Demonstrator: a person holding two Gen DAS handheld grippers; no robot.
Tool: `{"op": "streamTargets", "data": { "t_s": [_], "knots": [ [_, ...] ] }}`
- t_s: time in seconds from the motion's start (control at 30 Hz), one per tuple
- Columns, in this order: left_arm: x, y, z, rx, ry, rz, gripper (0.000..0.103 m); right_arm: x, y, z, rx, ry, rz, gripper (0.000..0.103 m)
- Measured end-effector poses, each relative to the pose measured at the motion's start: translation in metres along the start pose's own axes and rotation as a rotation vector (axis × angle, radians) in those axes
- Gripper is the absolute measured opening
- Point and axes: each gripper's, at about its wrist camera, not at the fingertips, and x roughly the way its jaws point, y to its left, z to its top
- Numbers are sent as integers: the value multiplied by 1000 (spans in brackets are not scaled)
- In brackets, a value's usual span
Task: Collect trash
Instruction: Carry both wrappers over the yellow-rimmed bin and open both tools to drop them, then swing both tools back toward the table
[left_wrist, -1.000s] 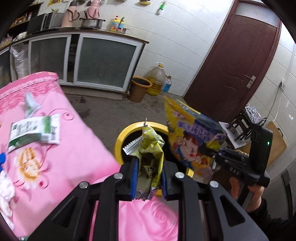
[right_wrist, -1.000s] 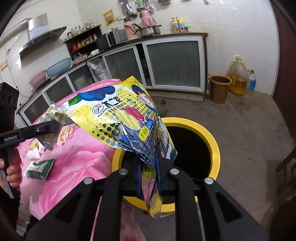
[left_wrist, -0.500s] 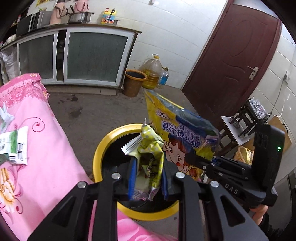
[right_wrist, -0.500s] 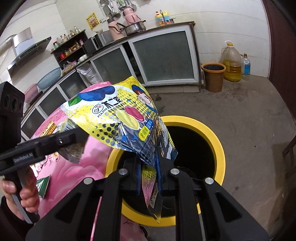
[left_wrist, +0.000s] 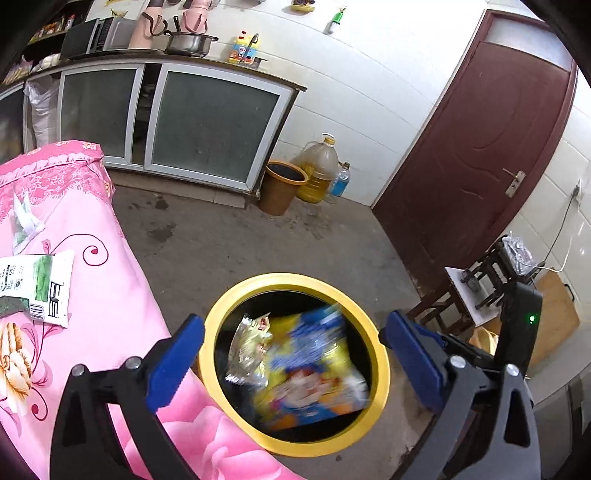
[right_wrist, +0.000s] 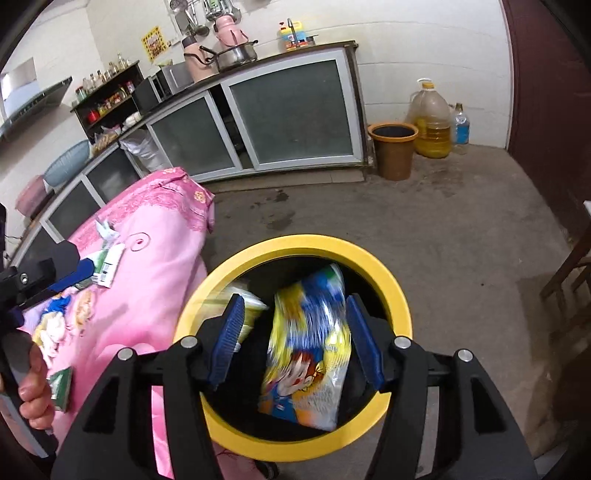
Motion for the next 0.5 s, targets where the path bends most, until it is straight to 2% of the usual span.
{"op": "streamTargets", "data": {
  "t_s": [0.1, 0.2, 0.37, 0.5],
  "knots": [
    [-5, -1, 0, 8, -1, 21, 95, -9, 0, -2, 11, -15, -1, 55],
    [-26, 2, -3, 5, -34, 7, 95, -25, 6, -4, 0, -54, 10, 55],
    [-84, 24, -18, 22, -99, 58, 95, -55, 33, -14, -88, -153, 31, 57],
    [-138, 61, -39, 8, -125, 131, 95, -73, 69, -23, -198, -205, 104, 60]
  ]
}}
